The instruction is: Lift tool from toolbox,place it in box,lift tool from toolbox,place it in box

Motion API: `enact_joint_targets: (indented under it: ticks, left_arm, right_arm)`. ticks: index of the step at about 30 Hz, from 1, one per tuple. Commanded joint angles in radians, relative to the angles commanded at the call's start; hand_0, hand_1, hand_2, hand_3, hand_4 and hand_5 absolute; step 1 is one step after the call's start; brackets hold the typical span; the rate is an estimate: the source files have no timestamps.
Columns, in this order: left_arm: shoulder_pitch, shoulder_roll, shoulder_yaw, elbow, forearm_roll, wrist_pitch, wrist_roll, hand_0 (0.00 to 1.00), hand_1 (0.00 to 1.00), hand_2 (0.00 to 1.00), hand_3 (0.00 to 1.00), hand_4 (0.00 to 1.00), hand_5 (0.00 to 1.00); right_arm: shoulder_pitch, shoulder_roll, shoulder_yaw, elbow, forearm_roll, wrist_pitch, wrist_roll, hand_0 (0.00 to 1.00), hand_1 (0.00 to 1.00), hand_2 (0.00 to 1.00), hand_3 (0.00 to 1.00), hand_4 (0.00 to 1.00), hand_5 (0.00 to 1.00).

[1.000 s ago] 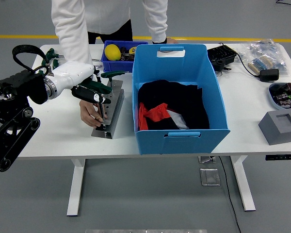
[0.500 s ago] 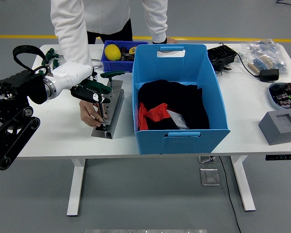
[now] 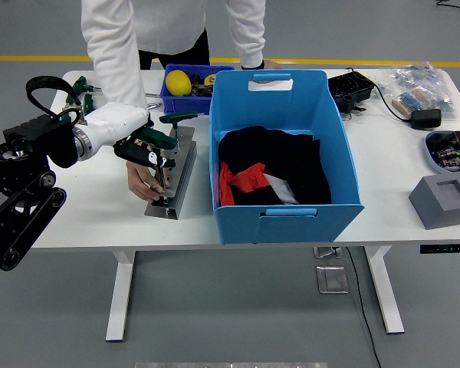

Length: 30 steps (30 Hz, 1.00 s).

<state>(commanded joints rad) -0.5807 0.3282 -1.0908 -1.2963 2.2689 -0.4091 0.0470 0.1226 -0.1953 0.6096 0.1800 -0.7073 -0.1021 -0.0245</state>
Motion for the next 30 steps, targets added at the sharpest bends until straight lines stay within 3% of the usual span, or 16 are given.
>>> enact_joint_targets:
  ticks: [8,21,25,26,30]
  left_arm:
    - [-0.002,0.001,0.015,0.015,0.000,0.052,0.009,0.174,0.002,0.006,0.117,0.998,0.755]
    - [-0.010,0.010,0.025,0.001,0.000,0.176,0.002,0.151,0.002,0.002,0.081,0.998,0.756]
    - [-0.017,0.018,0.030,-0.017,0.000,0.191,0.006,0.151,0.002,0.002,0.081,0.998,0.756]
    - [-0.020,0.019,0.031,-0.021,0.000,0.191,0.007,0.149,0.002,0.002,0.078,0.926,0.789]
    - [-0.027,0.029,0.037,-0.037,0.000,0.191,0.008,0.149,0.002,0.002,0.078,0.926,0.789]
  right_arm:
    - [-0.003,0.000,-0.002,0.000,0.000,0.000,0.000,0.667,0.660,0.714,0.589,0.866,0.685]
    - [-0.001,-0.001,-0.003,0.000,0.005,-0.002,0.002,0.666,0.659,0.713,0.589,0.866,0.683]
    - [-0.001,-0.002,-0.001,0.000,0.005,-0.002,0.002,0.666,0.659,0.713,0.589,0.866,0.683]
    - [0.000,-0.002,0.000,0.000,0.004,-0.002,0.001,0.666,0.659,0.713,0.588,0.865,0.683]
    - [0.000,-0.002,0.003,0.000,-0.001,-0.002,0.000,0.666,0.659,0.713,0.588,0.865,0.683]
